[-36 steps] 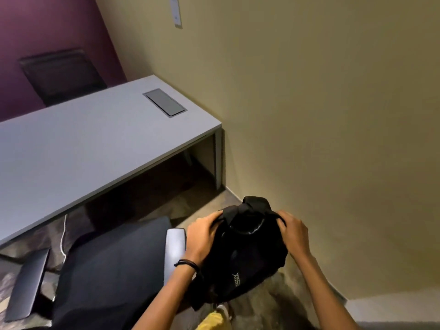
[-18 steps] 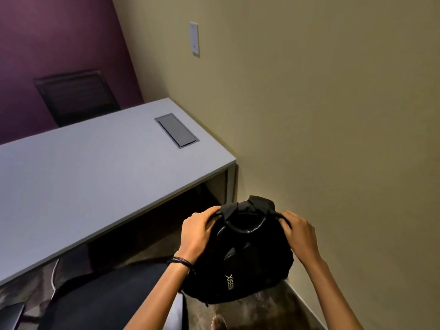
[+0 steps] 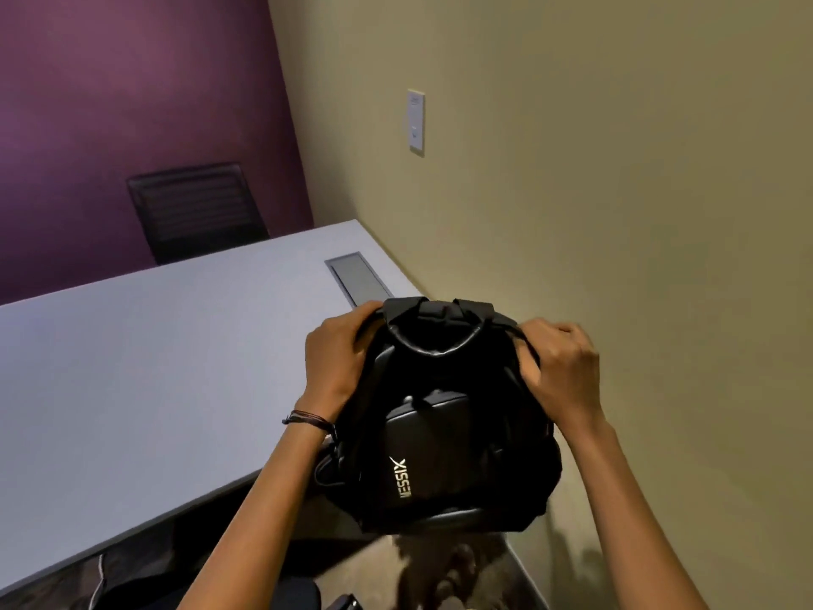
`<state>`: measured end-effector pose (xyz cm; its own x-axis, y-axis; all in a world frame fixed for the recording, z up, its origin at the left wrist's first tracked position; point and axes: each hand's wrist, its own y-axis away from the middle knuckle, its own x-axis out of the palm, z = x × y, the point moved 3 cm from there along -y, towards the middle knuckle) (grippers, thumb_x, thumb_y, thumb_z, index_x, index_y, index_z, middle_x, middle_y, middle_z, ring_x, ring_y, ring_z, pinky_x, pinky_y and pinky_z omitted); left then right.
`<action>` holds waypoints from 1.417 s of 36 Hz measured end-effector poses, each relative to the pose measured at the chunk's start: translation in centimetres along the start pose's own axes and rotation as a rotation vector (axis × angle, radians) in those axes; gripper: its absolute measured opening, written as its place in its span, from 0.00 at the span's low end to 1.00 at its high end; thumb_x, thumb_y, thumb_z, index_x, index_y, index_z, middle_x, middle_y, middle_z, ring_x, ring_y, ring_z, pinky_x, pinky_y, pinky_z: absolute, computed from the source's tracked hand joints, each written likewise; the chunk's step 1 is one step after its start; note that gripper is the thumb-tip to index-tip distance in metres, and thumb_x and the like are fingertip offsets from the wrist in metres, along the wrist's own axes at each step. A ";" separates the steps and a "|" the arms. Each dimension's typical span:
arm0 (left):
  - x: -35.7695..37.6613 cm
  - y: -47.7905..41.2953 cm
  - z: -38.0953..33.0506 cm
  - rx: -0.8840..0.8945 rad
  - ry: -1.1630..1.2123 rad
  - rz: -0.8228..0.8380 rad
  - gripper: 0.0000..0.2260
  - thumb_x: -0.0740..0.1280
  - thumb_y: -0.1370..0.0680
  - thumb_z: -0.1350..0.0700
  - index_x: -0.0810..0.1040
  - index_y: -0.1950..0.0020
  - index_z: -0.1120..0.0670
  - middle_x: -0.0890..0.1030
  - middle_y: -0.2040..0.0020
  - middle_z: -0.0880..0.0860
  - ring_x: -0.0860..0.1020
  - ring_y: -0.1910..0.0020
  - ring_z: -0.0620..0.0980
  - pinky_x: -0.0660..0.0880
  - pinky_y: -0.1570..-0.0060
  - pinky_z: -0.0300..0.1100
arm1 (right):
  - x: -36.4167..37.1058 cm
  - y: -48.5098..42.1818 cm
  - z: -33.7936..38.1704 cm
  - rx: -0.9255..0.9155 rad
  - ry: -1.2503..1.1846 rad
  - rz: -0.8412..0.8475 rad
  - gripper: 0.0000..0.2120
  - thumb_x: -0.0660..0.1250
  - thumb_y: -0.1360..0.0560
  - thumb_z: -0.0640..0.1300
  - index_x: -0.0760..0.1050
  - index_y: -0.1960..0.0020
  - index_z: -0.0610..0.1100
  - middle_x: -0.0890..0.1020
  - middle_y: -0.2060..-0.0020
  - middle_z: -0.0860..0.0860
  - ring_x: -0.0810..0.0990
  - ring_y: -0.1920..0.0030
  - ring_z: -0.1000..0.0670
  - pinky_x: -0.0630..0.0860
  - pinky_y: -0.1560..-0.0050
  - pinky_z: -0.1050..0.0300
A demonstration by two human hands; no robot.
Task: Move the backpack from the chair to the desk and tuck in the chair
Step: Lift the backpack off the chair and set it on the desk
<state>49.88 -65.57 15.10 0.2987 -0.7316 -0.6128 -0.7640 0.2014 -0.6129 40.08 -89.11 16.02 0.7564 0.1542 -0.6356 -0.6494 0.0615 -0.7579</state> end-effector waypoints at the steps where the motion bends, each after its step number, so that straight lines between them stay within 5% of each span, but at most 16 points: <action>1: -0.1 -1.5 0.1 0.006 -0.007 -0.029 0.12 0.61 0.24 0.48 0.79 0.45 0.48 0.86 0.55 0.55 0.83 0.58 0.59 0.75 0.54 0.42 | 0.4 -1.6 -0.1 -0.031 -0.011 -0.024 0.10 0.59 0.26 0.42 0.75 0.63 0.39 0.80 0.71 0.45 0.74 0.74 0.44 0.60 0.64 0.60; 6: -0.6 -9.7 0.8 0.069 -0.063 -0.147 0.12 0.61 0.24 0.50 0.79 0.44 0.49 0.85 0.51 0.55 0.82 0.53 0.60 0.75 0.56 0.45 | 2.3 -9.2 -0.4 -0.098 -0.067 -0.094 0.12 0.58 0.25 0.44 0.74 0.64 0.41 0.77 0.73 0.46 0.61 0.76 0.51 0.46 0.68 0.72; 10: -0.9 -15.9 1.5 0.065 -0.104 -0.212 0.07 0.64 0.23 0.53 0.80 0.48 0.49 0.85 0.57 0.52 0.81 0.58 0.54 0.63 0.64 0.37 | 4.3 -13.7 -0.7 -0.128 -0.199 -0.146 0.12 0.59 0.24 0.45 0.73 0.64 0.42 0.76 0.74 0.47 0.63 0.76 0.51 0.61 0.70 0.78; 16: 0.6 -23.4 2.4 0.073 -0.078 -0.273 0.05 0.67 0.25 0.53 0.81 0.54 0.52 0.85 0.60 0.51 0.74 0.65 0.42 0.62 0.67 0.24 | 7.8 -17.9 -1.1 -0.153 -0.341 -0.168 0.12 0.60 0.24 0.47 0.67 0.66 0.47 0.61 0.72 0.58 0.58 0.74 0.54 0.61 0.70 0.80; 18: 2.4 -25.6 2.8 0.077 -0.072 -0.258 0.05 0.67 0.25 0.53 0.81 0.54 0.52 0.85 0.60 0.51 0.75 0.64 0.43 0.65 0.66 0.29 | 9.6 -18.8 -1.9 -0.139 -0.376 -0.137 0.12 0.59 0.24 0.48 0.65 0.66 0.49 0.61 0.73 0.58 0.58 0.74 0.53 0.62 0.71 0.79; 22: 6.1 -27.5 4.2 0.064 -0.041 -0.185 0.04 0.67 0.24 0.54 0.81 0.53 0.51 0.85 0.58 0.51 0.81 0.60 0.50 0.74 0.62 0.40 | 13.0 -18.5 -3.2 -0.123 -0.428 -0.025 0.13 0.59 0.24 0.48 0.57 0.64 0.54 0.58 0.75 0.58 0.62 0.75 0.53 0.61 0.72 0.79; 26: 11.5 -28.5 6.9 0.001 -0.002 -0.076 0.03 0.67 0.24 0.56 0.80 0.53 0.53 0.85 0.55 0.53 0.81 0.56 0.53 0.79 0.57 0.48 | 17.6 -17.5 -5.4 -0.053 -0.402 0.111 0.16 0.63 0.24 0.47 0.58 0.64 0.54 0.57 0.77 0.58 0.58 0.81 0.63 0.62 0.72 0.78; 29: 15.0 -28.1 9.3 -0.063 0.066 -0.042 0.04 0.65 0.24 0.57 0.79 0.51 0.52 0.82 0.53 0.52 0.78 0.53 0.52 0.78 0.54 0.49 | 20.4 -17.0 -6.5 -0.009 -0.440 0.212 0.18 0.66 0.25 0.44 0.59 0.64 0.54 0.58 0.78 0.60 0.73 0.72 0.64 0.64 0.69 0.80; 31: 16.7 -27.8 10.7 -0.091 0.118 -0.023 0.06 0.64 0.23 0.58 0.78 0.48 0.52 0.80 0.50 0.53 0.76 0.50 0.52 0.76 0.49 0.50 | 21.6 -17.2 -6.9 0.009 -0.464 0.238 0.17 0.66 0.24 0.44 0.59 0.64 0.53 0.59 0.78 0.60 0.74 0.64 0.68 0.64 0.68 0.80; 36: 19.7 -26.6 14.5 -0.276 0.132 0.026 0.24 0.64 0.22 0.54 0.61 0.28 0.52 0.67 0.29 0.57 0.65 0.30 0.56 0.63 0.30 0.51 | 23.6 -18.2 -7.8 0.046 -0.436 0.333 0.14 0.62 0.23 0.50 0.65 0.66 0.51 0.64 0.77 0.58 0.71 0.74 0.59 0.67 0.63 0.77; 39: 20.9 -24.8 16.4 -0.377 0.114 0.069 0.33 0.64 0.22 0.52 0.49 0.24 0.52 0.53 0.22 0.56 0.51 0.23 0.56 0.51 0.25 0.58 | 24.4 -19.1 -8.0 0.088 -0.435 0.357 0.12 0.60 0.22 0.52 0.71 0.63 0.49 0.71 0.72 0.58 0.69 0.74 0.62 0.68 0.64 0.78; 42: 21.8 -22.1 18.4 -0.441 0.049 0.133 0.37 0.64 0.23 0.47 0.42 0.24 0.51 0.44 0.22 0.56 0.43 0.23 0.55 0.46 0.25 0.59 | 25.0 -20.3 -8.4 0.172 -0.482 0.339 0.08 0.60 0.24 0.54 0.72 0.53 0.49 0.77 0.57 0.55 0.75 0.62 0.60 0.66 0.69 0.76; 46: 22.7 -18.9 19.5 -0.568 0.189 0.184 0.43 0.62 0.28 0.37 0.35 0.26 0.44 0.36 0.23 0.54 0.37 0.24 0.55 0.43 0.27 0.56 | 26.0 -21.5 -8.5 0.227 -0.540 0.389 0.19 0.62 0.25 0.55 0.66 0.36 0.51 0.72 0.38 0.51 0.72 0.39 0.52 0.68 0.47 0.66; 51: 24.6 -14.8 19.9 -0.843 0.306 0.313 0.53 0.60 0.39 0.26 0.31 0.27 0.42 0.35 0.23 0.55 0.38 0.24 0.58 0.46 0.27 0.59 | 27.5 -22.7 -7.3 0.294 -0.678 0.575 0.32 0.60 0.27 0.63 0.57 0.27 0.52 0.65 0.28 0.51 0.65 0.30 0.48 0.67 0.32 0.48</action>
<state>79.95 -73.53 -0.80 -0.0612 -0.8870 -0.4578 -0.9808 -0.0317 0.1926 76.24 -93.45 14.67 0.1662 0.7748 -0.6100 -0.9734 0.0301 -0.2270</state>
